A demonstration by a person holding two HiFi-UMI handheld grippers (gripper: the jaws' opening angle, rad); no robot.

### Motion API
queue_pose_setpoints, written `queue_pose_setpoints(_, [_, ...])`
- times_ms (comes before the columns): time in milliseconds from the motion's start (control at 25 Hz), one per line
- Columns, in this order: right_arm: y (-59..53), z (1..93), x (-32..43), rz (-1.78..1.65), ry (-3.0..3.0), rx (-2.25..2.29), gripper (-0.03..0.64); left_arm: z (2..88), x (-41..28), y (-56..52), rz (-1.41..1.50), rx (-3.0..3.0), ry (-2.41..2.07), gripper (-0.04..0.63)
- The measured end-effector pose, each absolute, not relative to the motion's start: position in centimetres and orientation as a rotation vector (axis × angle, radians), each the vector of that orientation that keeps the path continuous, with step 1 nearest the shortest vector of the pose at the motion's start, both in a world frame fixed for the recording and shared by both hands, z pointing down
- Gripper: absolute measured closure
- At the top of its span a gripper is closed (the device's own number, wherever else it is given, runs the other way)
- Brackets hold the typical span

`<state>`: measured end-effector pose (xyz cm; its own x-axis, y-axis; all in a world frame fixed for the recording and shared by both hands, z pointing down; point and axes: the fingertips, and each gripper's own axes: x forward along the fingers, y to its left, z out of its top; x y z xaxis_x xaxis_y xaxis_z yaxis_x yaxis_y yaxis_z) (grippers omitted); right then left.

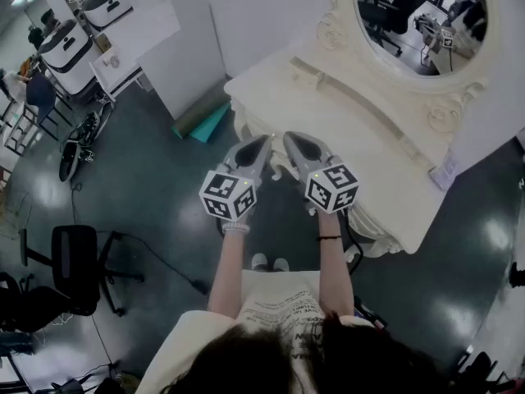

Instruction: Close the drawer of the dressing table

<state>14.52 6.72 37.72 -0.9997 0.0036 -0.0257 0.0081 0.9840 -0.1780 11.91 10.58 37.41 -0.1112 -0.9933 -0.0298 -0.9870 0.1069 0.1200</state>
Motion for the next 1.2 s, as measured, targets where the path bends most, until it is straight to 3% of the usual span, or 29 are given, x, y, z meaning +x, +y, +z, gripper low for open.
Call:
queue_pose_setpoints(560, [6.0, 38.4, 16.4, -0.316, 3.097, 0.008, 0.614, 38.1, 14.2, 10.1, -0.153, 2.035, -2.293, 0.592])
queue_pose_setpoints(1200, [3.9, 39.1, 14.2, -0.345, 3.107, -0.063, 0.614, 39.1, 12.0, 8.3, -0.168, 2.061, -2.229, 0.594])
